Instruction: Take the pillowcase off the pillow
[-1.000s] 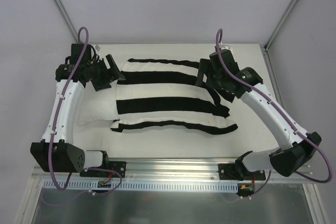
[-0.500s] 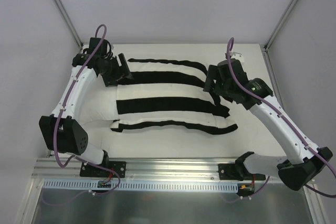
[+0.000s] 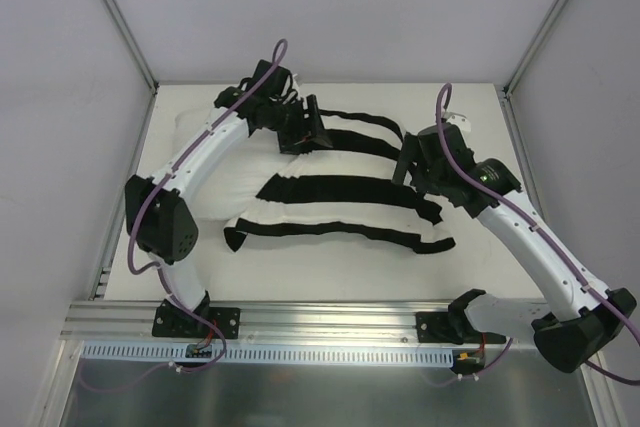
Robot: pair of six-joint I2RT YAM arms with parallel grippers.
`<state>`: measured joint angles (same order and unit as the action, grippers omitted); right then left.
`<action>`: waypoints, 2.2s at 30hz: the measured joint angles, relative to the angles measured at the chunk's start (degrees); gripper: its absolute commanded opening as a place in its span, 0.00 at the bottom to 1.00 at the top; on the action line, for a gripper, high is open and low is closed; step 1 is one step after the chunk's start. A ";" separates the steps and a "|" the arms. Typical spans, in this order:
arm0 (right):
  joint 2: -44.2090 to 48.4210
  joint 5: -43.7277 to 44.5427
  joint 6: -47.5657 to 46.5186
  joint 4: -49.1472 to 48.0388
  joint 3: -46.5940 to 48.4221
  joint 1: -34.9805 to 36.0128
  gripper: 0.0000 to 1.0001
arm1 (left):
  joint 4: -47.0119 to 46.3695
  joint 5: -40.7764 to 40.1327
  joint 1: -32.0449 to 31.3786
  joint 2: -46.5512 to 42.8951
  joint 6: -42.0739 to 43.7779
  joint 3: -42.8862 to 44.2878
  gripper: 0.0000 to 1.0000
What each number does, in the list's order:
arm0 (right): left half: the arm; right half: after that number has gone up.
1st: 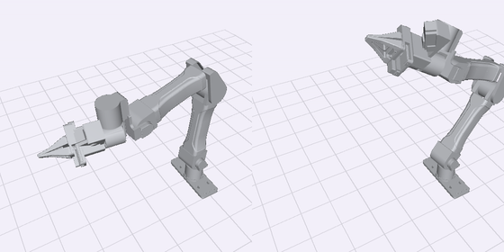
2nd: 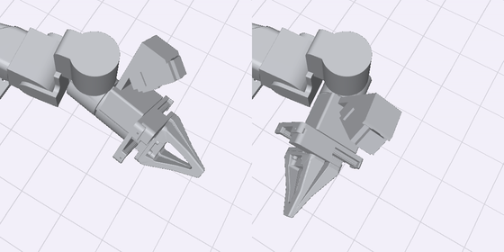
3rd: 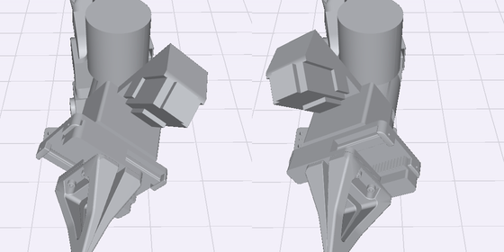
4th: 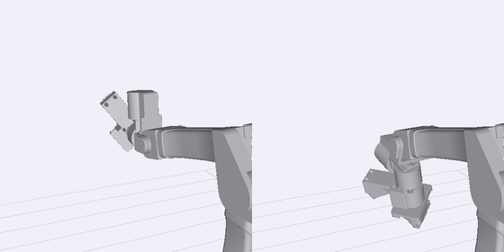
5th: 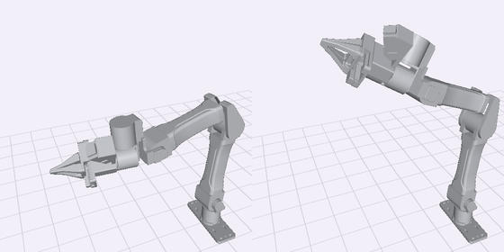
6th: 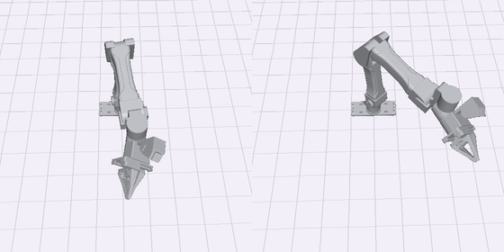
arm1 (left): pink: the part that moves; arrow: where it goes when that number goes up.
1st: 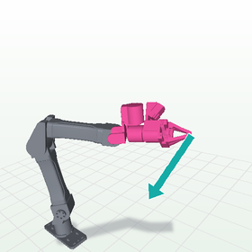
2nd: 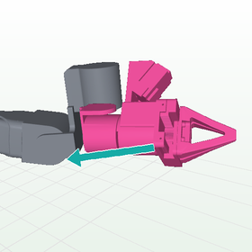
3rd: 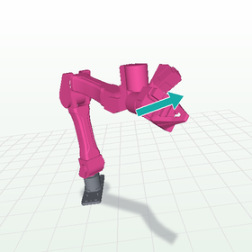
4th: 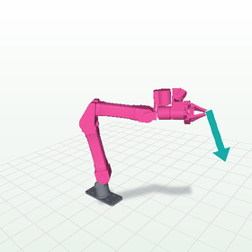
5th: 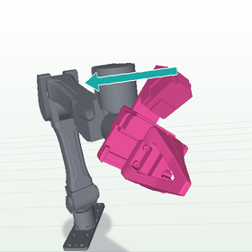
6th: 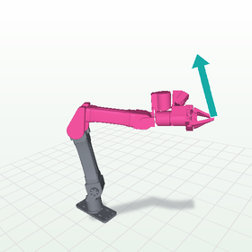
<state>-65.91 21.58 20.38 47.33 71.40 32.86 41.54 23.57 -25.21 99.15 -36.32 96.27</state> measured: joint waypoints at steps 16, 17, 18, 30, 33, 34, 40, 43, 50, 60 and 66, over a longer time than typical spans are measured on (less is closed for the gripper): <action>3.26 -1.64 0.61 -0.70 -3.50 0.15 0.99 | 2.23 4.33 4.15 -7.06 4.31 5.62 0.97; 3.15 -1.73 0.63 -0.83 -3.50 0.42 0.99 | 2.95 3.87 4.87 -9.33 5.03 5.62 0.97; 2.89 -1.79 0.66 -0.94 -3.45 0.83 0.99 | 3.82 2.95 5.90 -11.72 5.88 5.57 0.96; -10.99 0.20 3.06 -3.23 7.39 19.43 0.99 | 13.84 -23.04 16.70 -41.18 9.73 -23.26 0.99; -17.33 0.92 3.67 -3.28 12.76 24.09 0.98 | 15.69 -29.68 16.72 -44.19 7.41 -30.32 0.99; -19.61 1.29 3.85 -3.28 14.73 25.51 0.99 | 16.26 -31.54 16.72 -45.03 6.58 -31.95 0.99; -31.87 4.00 4.74 -0.85 27.26 31.63 0.99 | 15.72 -37.18 17.07 -48.04 3.67 -38.91 0.99; -36.09 5.40 5.33 0.94 32.39 32.83 0.99 | 12.37 -36.35 17.07 -46.60 3.98 -42.84 0.99; -43.56 11.04 8.59 5.60 40.26 32.98 0.98 | 2.34 -21.79 17.46 -41.03 5.90 -47.76 0.32; -49.72 16.90 11.30 8.22 39.54 32.57 0.81 | -2.25 -10.36 18.25 -40.06 6.34 -47.23 0.00; -43.58 17.66 12.72 4.55 25.38 28.85 0.73 | -1.57 -3.93 23.10 -43.10 5.64 -43.63 0.00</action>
<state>-109.49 39.24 33.10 51.88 96.77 61.71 39.97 19.64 -2.11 56.05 -30.68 52.64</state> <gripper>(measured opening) 0.755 0.055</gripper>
